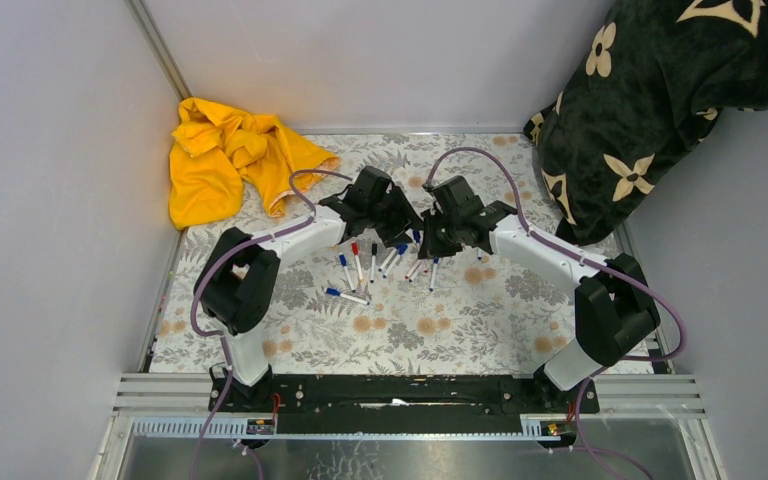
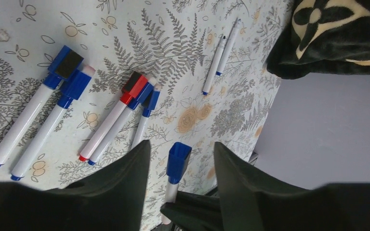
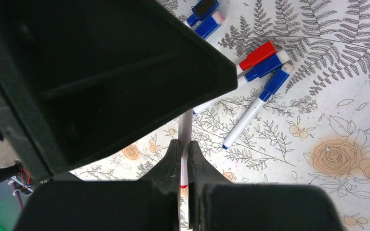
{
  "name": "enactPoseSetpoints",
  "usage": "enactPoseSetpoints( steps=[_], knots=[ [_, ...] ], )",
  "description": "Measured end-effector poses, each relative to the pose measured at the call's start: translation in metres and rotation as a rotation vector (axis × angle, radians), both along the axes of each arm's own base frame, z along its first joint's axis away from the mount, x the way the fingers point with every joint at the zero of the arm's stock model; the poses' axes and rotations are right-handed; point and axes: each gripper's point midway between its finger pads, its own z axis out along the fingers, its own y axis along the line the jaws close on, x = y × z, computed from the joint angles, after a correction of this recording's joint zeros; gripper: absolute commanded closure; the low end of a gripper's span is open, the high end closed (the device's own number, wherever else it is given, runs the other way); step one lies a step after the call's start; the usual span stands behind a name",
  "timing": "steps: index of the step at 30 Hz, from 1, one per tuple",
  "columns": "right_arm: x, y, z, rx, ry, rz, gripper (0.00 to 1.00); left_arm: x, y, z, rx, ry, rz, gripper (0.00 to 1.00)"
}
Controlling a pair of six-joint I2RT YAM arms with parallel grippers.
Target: Open the pen caps
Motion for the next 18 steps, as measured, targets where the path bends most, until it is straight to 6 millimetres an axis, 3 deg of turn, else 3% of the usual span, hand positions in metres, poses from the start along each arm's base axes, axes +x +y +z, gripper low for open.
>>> enactPoseSetpoints(
  steps=[9, 18],
  knots=[
    [0.001, 0.003, 0.003, 0.016, -0.004, 0.004, 1.0, 0.002, -0.005, 0.005, -0.025, -0.01, 0.003, 0.66],
    [-0.001, 0.0, 0.001, 0.006, 0.01, 0.0, 1.0, -0.003, -0.001, -0.005, -0.004, -0.001, -0.003, 0.84]
  ],
)
